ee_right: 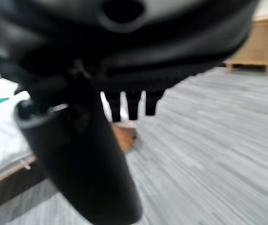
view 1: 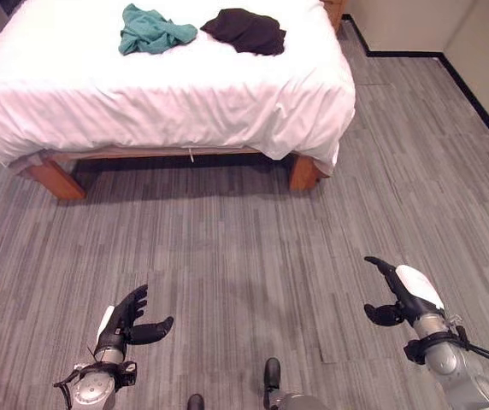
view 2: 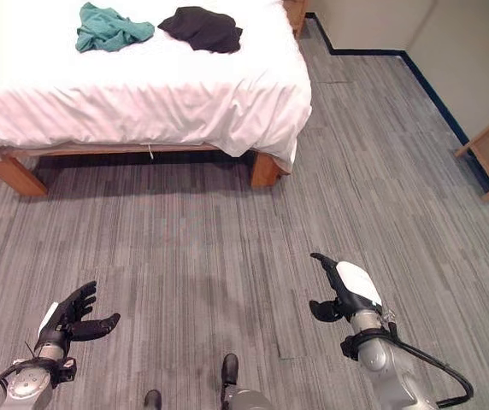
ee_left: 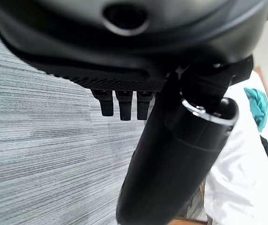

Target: Pick up bed clothes into laundry basket.

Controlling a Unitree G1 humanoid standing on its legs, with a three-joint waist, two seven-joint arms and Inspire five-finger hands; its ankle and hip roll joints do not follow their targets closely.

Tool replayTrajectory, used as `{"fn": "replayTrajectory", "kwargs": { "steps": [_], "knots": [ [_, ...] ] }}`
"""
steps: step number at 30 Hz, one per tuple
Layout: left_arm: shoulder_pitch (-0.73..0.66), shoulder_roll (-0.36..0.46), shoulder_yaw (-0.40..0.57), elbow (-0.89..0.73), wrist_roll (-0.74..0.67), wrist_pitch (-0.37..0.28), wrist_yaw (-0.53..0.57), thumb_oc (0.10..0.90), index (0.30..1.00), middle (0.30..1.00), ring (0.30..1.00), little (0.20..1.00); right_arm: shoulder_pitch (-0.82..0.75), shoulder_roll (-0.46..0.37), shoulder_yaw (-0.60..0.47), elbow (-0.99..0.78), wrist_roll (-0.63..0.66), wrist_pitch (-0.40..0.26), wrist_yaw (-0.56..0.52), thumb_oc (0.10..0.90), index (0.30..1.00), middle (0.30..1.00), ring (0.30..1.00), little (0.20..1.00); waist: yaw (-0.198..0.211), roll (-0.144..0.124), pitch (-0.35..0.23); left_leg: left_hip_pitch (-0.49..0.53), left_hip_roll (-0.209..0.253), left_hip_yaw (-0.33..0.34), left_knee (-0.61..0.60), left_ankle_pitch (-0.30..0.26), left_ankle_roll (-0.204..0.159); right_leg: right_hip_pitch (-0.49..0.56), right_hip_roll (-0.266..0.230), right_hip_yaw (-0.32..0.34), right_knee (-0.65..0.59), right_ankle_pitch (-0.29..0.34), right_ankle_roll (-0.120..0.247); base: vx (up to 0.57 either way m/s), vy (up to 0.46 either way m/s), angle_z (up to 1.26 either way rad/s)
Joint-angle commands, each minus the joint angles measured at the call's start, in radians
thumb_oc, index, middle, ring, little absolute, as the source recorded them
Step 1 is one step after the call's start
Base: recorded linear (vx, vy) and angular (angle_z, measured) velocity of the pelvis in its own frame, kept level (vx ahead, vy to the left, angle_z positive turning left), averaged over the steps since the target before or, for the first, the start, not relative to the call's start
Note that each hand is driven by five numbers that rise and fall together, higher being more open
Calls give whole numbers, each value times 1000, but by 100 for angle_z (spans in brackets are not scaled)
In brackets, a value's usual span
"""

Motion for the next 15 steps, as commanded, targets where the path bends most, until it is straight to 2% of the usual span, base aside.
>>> {"fn": "replayTrajectory", "kwargs": {
  "steps": [1, 2, 3, 4, 5, 6, 7, 9, 11, 12, 13, 15],
  "knots": [
    [-109, 65, 10, -68, -16, -61, 24, 800, 900, 900, 900, 900, -74, -100, -69, -105, 30, -54, -65, 800, 900, 900, 900, 900, 26, 11, -5, 36, 11, 96, 28, 142, 83, -24, -90, 12, -13, -30, 109, 211, -80, 5],
    [-110, 63, 10, -68, -15, -61, 26, 800, 900, 900, 900, 900, -79, -101, -67, -108, 36, -54, -63, 800, 900, 900, 900, 900, 33, 6, -1, 5, 3, 109, 15, 128, 87, -11, -96, 13, -13, -38, 108, 338, -13, 5],
    [-99, 56, 12, -81, -17, -63, 20, 800, 900, 900, 900, 900, -78, -107, -69, -110, 42, -53, -58, 800, 900, 900, 900, 900, 51, -1, -2, -49, -23, 132, -56, 77, 108, 19, -103, 23, -13, -59, 116, 291, 16, 0],
    [-97, 56, 12, -83, -17, -62, 20, 800, 900, 900, 900, 900, -76, -108, -69, -111, 42, -53, -57, 800, 900, 900, 900, 900, 52, -2, -3, -44, -26, 136, -61, 75, 110, 20, -105, 25, -13, -63, 118, 325, 80, -5],
    [-88, 53, 13, -88, -13, -61, 19, 800, 900, 900, 900, 900, -73, -112, -70, -109, 40, -53, -55, 800, 900, 900, 900, 900, 61, 4, -7, -48, -40, 147, -132, 72, 116, 35, -102, 28, -13, -76, 124, 256, 97, -12],
    [-82, 50, 12, -90, -10, -62, 18, 800, 900, 900, 900, 900, -72, -115, -70, -107, 41, -54, -55, 800, 900, 900, 900, 900, 72, 12, -11, -58, -44, 155, -212, 101, 113, 55, -97, 30, -13, -91, 130, 398, 148, -12],
    [-76, 48, 10, -88, -5, -61, 19, 800, 900, 900, 900, 900, -73, -119, -68, -99, 41, -53, -56, 800, 900, 900, 900, 900, 88, 24, -14, -80, -38, 161, -298, 165, 109, 84, -86, 34, -13, -114, 134, 400, 150, -18],
    [-74, 45, 3, -86, -4, -61, 23, 800, 900, 900, 900, 900, -73, -119, -62, -85, 39, -52, -59, 800, 900, 900, 900, 900, 110, 32, -16, -113, -35, 162, -415, 223, 102, 130, -80, 43, -13, -149, 135, 374, 120, -9],
    [-73, 44, -1, -80, 1, -64, 31, 800, 900, 900, 900, 900, -79, -118, -58, -72, 36, -50, -66, 800, 900, 900, 900, 900, 124, 32, -15, -178, -33, 165, -431, 233, 88, 175, -80, 50, -13, -176, 140, 301, 89, -3],
    [-73, 44, -1, -79, 1, -65, 32, 800, 900, 900, 900, 900, -79, -117, -58, -71, 36, -50, -67, 800, 900, 900, 900, 900, 123, 29, -16, -178, -35, 166, -431, 232, 87, 175, -83, 50, -13, -179, 141, 524, 224, -27],
    [-67, 43, -6, -78, 2, -64, 40, 800, 900, 900, 900, 900, -91, -110, -51, -65, 36, -44, -68, 800, 900, 900, 900, 900, 143, 28, -18, -244, -17, 173, -431, 269, 69, 241, -89, 95, -13, -214, 148, 404, 180, -46],
    [-58, 41, 0, -78, 3, -62, 39, 800, 900, 900, 900, 900, -94, -109, -48, -70, 32, -43, -63, 800, 900, 900, 900, 900, 152, 27, -22, -239, -9, 181, -431, 277, 65, 261, -93, 114, -13, -222, 153, 400, 208, -48]
  ]
}}
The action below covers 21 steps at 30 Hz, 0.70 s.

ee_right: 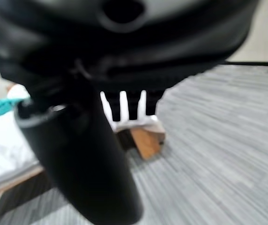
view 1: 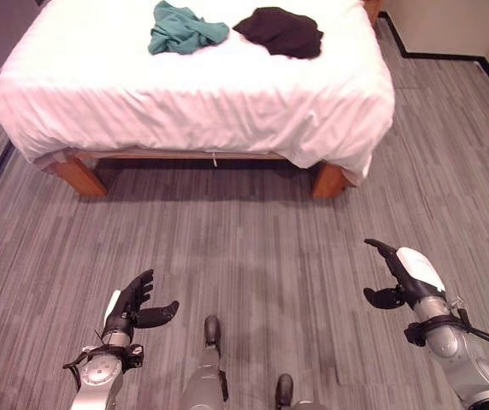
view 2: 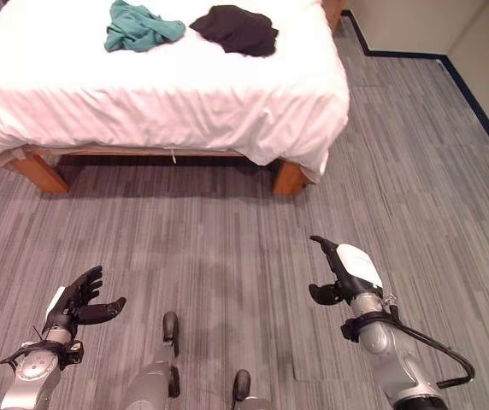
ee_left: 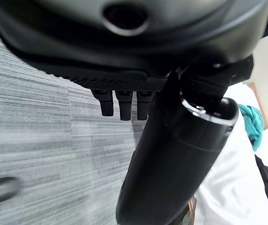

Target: Pick up bed clothes into laundry basket.

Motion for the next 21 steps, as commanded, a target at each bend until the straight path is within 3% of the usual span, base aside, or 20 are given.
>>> {"fn": "replayTrajectory", "kwargs": {
  "steps": [1, 5, 6, 7, 8, 9, 11, 12, 14, 16, 17, 21],
  "knots": [
    [-1, 53, 33, -87, 13, -67, 35, 800, 900, 900, 900, 900, -80, -83, -44, -77, 16, -43, -57, 800, 900, 900, 900, 900, 33, -20, -82, -17, 14, 14, -45, 22, 17, 69, -38, 20, 12, -27, 106, 444, 258, -59],
    [22, 64, 41, -80, 18, -60, 35, 800, 900, 900, 900, 900, -80, -37, -27, -64, 0, -30, -47, 800, 900, 900, 900, 900, 63, -46, -113, 32, 26, 7, -45, 88, 31, 113, -82, 78, 12, -22, 140, 393, 258, -66],
    [17, 70, 38, -73, 22, -57, 35, 800, 900, 900, 900, 900, -74, -20, -23, -64, -1, -32, -45, 800, 900, 900, 900, 900, 59, -63, -120, 47, 18, 11, -44, 72, 37, 121, -103, 78, 12, -10, 151, 427, 287, -42],
    [5, 91, 29, -73, 24, -54, 30, 800, 900, 900, 900, 900, -79, 16, -13, -49, 5, -28, -46, 800, 900, 900, 900, 900, 54, -96, -126, 89, -4, 34, -43, 43, 63, 108, -146, 69, 71, 71, 179, 314, 184, -34],
    [5, 93, 30, -73, 23, -54, 30, 800, 900, 900, 900, 900, -80, 18, -12, -48, 5, -28, -47, 800, 900, 900, 900, 900, 56, -100, -125, 91, -6, 39, -42, 41, 65, 105, -150, 73, 75, 69, 181, 290, 249, -39],
    [-5, 115, 30, -90, 20, -55, 28, 800, 900, 900, 900, 900, -116, 34, 9, -34, 7, -23, -51, 800, 900, 900, 900, 900, 53, -119, -112, 142, -24, 66, -41, 3, 92, 31, -190, 46, 216, 183, 211, 150, 185, -29],
    [-12, 133, 27, -106, 14, -55, 28, 800, 900, 900, 900, 900, -144, 45, 25, -33, 6, -20, -53, 800, 900, 900, 900, 900, 53, -109, -103, 184, -9, 87, -45, -21, 106, -51, -221, -25, 324, 267, 210, 180, 220, -35],
    [-14, 140, 31, -108, 11, -52, 28, 800, 900, 900, 900, 900, -155, 47, 29, -34, 5, -20, -54, 800, 900, 900, 900, 900, 52, -108, -102, 203, -5, 100, -45, -42, 112, -75, -241, -75, 360, 273, 207, 192, 221, -49],
    [-14, 144, 31, -116, 11, -51, 25, 800, 900, 900, 900, 900, -154, 49, 28, -42, 5, -20, -51, 800, 900, 900, 900, 900, 42, -109, -96, 218, -11, 99, -45, -58, 119, -96, -230, -91, 380, 263, 198, 188, 166, -23],
    [-17, 144, 29, -113, 17, -48, 15, 800, 900, 900, 900, 900, -133, 54, 11, -71, 2, -28, -54, 800, 900, 900, 900, 900, 6, -108, -83, 277, -38, 86, -45, -107, 134, -167, -142, -69, 377, 187, 181, 334, 204, 2],
    [-20, 142, 28, -112, 21, -48, 11, 800, 900, 900, 900, 900, -116, 54, 1, -79, 2, -31, -57, 800, 900, 900, 900, 900, -14, -103, -81, 298, -45, 74, -45, -120, 134, -188, -90, -55, 317, 139, 168, 248, 120, 1],
    [-22, 131, 23, -99, 30, -44, 6, 800, 900, 900, 900, 900, -75, 63, -25, -97, 7, -33, -59, 800, 900, 900, 900, 900, -48, -108, -79, 347, -67, 45, -45, -169, 135, -202, -46, -16, 193, 118, 140, 266, 47, 41]
  ]
}}
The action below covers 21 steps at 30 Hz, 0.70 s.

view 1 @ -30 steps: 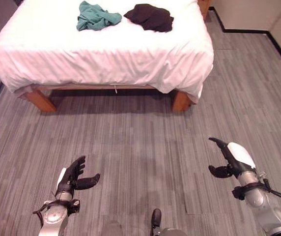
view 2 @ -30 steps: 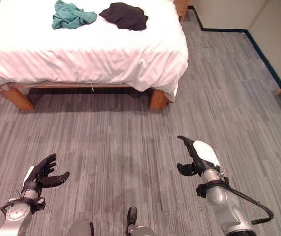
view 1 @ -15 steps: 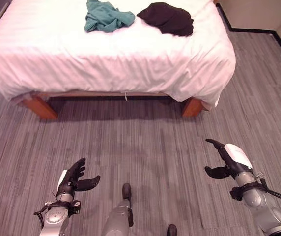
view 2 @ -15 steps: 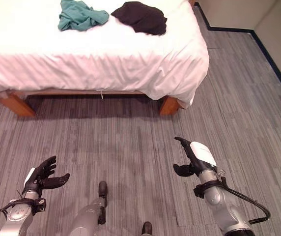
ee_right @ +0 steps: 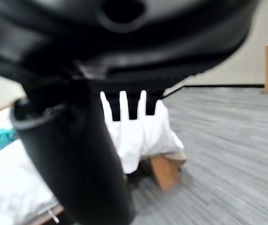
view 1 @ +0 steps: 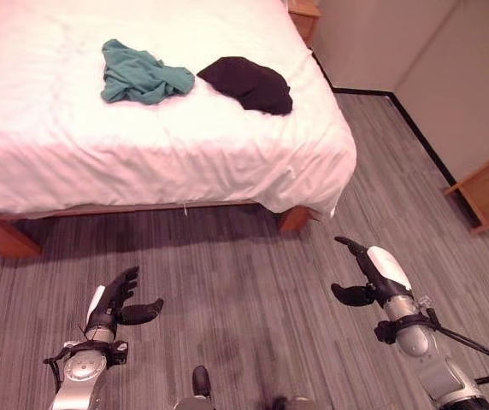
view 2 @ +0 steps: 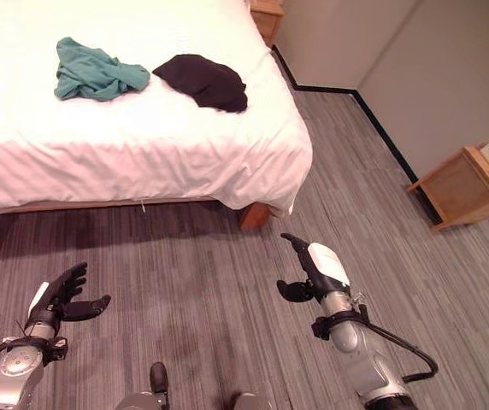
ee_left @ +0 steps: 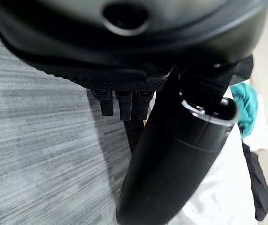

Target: Pick up bed clothes into laundry basket.

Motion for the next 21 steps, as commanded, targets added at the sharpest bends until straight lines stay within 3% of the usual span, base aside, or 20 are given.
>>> {"fn": "replayTrajectory", "kwargs": {
  "steps": [1, 4, 8, 11, 13, 14, 15, 17, 19, 21],
  "knots": [
    [-20, 40, 3, -84, 26, -70, -3, 800, 900, 900, 900, 900, -53, -49, -99, -20, 10, -36, -64, 800, 900, 900, 900, 900, 2, 14, -50, -6, 43, -119, 1, -56, -118, 53, 38, 43, -138, 43, -32, 340, 31, 38],
    [-25, 32, -2, -70, 36, -68, -4, 800, 900, 900, 900, 900, -16, -43, -111, -24, 7, -35, -63, 800, 900, 900, 900, 900, -37, 13, -48, 51, 19, -161, 1, -100, -114, -19, 83, 87, -222, 111, -37, 356, 13, 45],
    [-22, 27, 2, -59, 51, -62, -3, 800, 900, 900, 900, 900, 0, -46, -117, -31, -12, -27, -66, 800, 900, 900, 900, 900, -61, 21, -53, 127, 27, -191, 1, -163, -126, -80, 85, -24, -256, 173, -23, 327, -74, 53],
    [0, 17, 11, -50, 63, -63, -7, 800, 900, 900, 900, 900, 23, -58, -141, -44, -12, -35, -64, 800, 900, 900, 900, 900, -71, 33, -87, 188, 43, -198, 1, -197, -140, -40, 83, -48, -268, 165, -47, 350, -83, 33],
    [23, 7, 25, -65, 53, -64, -8, 800, 900, 900, 900, 900, 33, -74, -159, -42, -1, -38, -65, 800, 900, 900, 900, 900, -67, 58, -95, 201, 74, -186, 60, -158, -167, 9, 87, -62, -271, 149, -63, 322, -113, 11],
    [28, 2, 38, -79, 31, -70, -6, 800, 900, 900, 900, 900, 31, -98, -179, -54, 10, -41, -72, 800, 900, 900, 900, 900, -58, 62, -74, 112, 96, -176, 239, -89, -201, 67, 82, -69, -277, 121, -85, 190, -127, 0],
    [27, 1, 37, -80, 31, -69, -6, 800, 900, 900, 900, 900, 31, -99, -181, -56, 11, -41, -71, 800, 900, 900, 900, 900, -59, 62, -72, 100, 98, -181, 261, -96, -204, 67, 82, -71, -277, 121, -88, 142, -116, 6],
    [2, 6, 31, -78, 20, -71, 4, 800, 900, 900, 900, 900, 13, -119, -196, -64, 32, -44, -86, 800, 900, 900, 900, 900, -55, 52, -45, -16, 118, -177, 469, -14, -230, 105, 71, -77, -277, 95, -121, 93, -121, -4],
    [-13, 15, 31, -83, 21, -72, 15, 800, 900, 900, 900, 900, -8, -134, -206, -71, 44, -41, -93, 800, 900, 900, 900, 900, -46, 42, -30, -91, 151, -132, 529, 3, -224, 137, 59, -77, -277, 66, -129, 168, -87, -21],
    [-15, 14, 37, -84, 20, -75, 19, 800, 900, 900, 900, 900, -17, -146, -212, -78, 52, -42, -96, 800, 900, 900, 900, 900, -35, 44, -26, -140, 163, -102, 476, -13, -214, 160, 52, -69, -277, 49, -123, 216, 31, -4]
  ]
}}
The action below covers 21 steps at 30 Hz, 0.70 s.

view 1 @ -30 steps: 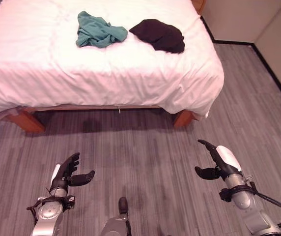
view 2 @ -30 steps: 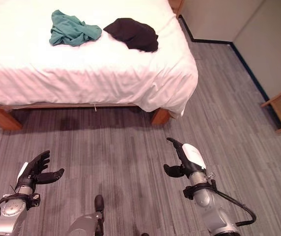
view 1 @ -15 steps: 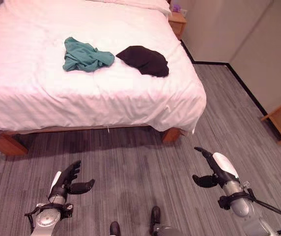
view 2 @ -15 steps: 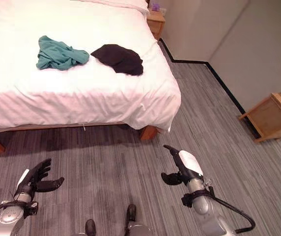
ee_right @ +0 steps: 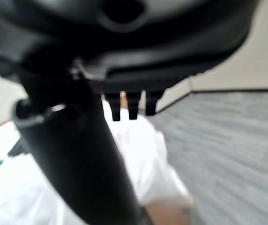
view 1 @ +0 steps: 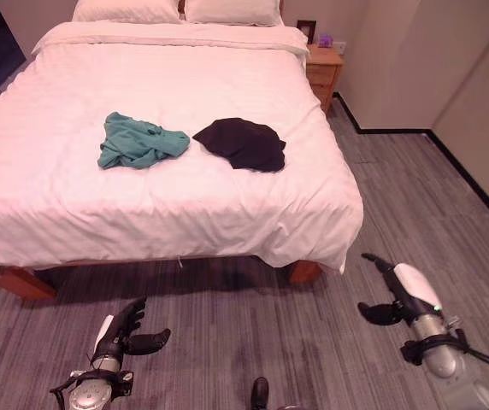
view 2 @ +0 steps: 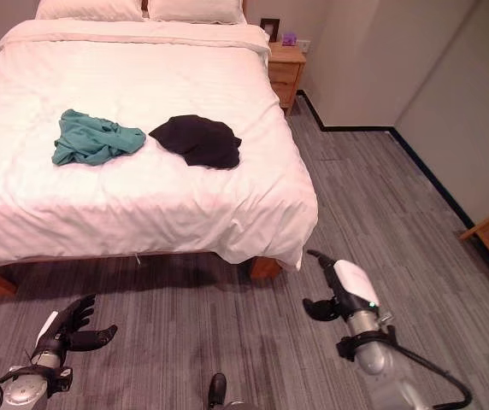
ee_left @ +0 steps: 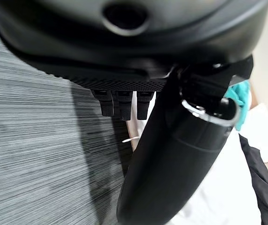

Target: Pick up bed clothes into laundry basket.

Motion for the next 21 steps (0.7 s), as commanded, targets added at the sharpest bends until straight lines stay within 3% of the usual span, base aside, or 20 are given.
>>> {"fn": "replayTrajectory", "kwargs": {
  "steps": [1, 2, 3, 6, 7, 11, 13, 14, 16, 21],
  "knots": [
    [-89, 63, 41, -82, -13, -91, 31, 800, 900, 900, 900, 900, -91, -81, -86, -75, 52, -49, -74, 800, 900, 900, 900, 900, 17, 7, 22, 73, -36, 118, -328, 122, 92, 48, -118, -17, 7, -24, 158, 356, 160, -15],
    [-80, 63, 42, -93, -10, -94, 34, 800, 900, 900, 900, 900, -94, -103, -91, -69, 55, -51, -73, 800, 900, 900, 900, 900, 38, 25, 19, 57, -50, 110, -477, 148, 95, 69, -113, -6, 7, -46, 175, 284, 144, -37],
    [-79, 61, 41, -94, -9, -94, 35, 800, 900, 900, 900, 900, -93, -106, -91, -67, 56, -52, -73, 800, 900, 900, 900, 900, 39, 25, 18, 69, -55, 113, -498, 157, 95, 71, -116, -6, 7, -48, 176, 295, 177, -43],
    [-90, 55, 23, -88, -9, -99, 53, 800, 900, 900, 900, 900, -103, -133, -89, -39, 62, -50, -89, 800, 900, 900, 900, 900, 69, 52, 23, -11, -13, 100, -726, 285, 68, 148, -122, 12, 7, -111, 188, 271, 154, -32],
    [-92, 54, 22, -86, -9, -99, 54, 800, 900, 900, 900, 900, -103, -134, -90, -38, 62, -51, -89, 800, 900, 900, 900, 900, 68, 51, 23, -10, -15, 99, -726, 284, 68, 149, -124, 10, 7, -113, 188, 298, 193, -16],
    [-96, 58, 21, -103, 10, -97, 56, 800, 900, 900, 900, 900, -96, -136, -98, -38, 57, -48, -80, 800, 900, 900, 900, 900, 60, 64, 6, -3, 51, 187, -726, 340, 53, 212, -128, 15, 7, -140, 198, 186, 156, -5],
    [-94, 58, 22, -104, 10, -96, 56, 800, 900, 900, 900, 900, -95, -136, -99, -39, 57, -47, -80, 800, 900, 900, 900, 900, 62, 64, 8, 2, 52, 189, -726, 341, 51, 214, -127, 17, 7, -140, 197, 189, 147, -23],
    [-84, 62, 25, -110, 29, -92, 52, 800, 900, 900, 900, 900, -82, -139, -113, -42, 42, -43, -67, 800, 900, 900, 900, 900, 67, 55, -14, 39, 72, 195, -706, 375, 44, 253, -140, 28, 7, -145, 204, 235, 174, -30],
    [-87, 71, 23, -108, 33, -90, 52, 800, 900, 900, 900, 900, -87, -142, -115, -35, 41, -42, -69, 800, 900, 900, 900, 900, 68, 44, -15, 46, 80, 204, -698, 379, 41, 263, -149, 31, 7, -148, 209, 208, 195, -11],
    [-99, 119, 13, -111, 54, -78, 47, 800, 900, 900, 900, 900, -145, -179, -114, -2, 34, -25, -78, 800, 900, 900, 900, 900, 67, -3, -49, 87, 74, 231, -725, 336, 55, 252, -196, 21, 12, -93, 260, 169, 246, 1]
  ]
}}
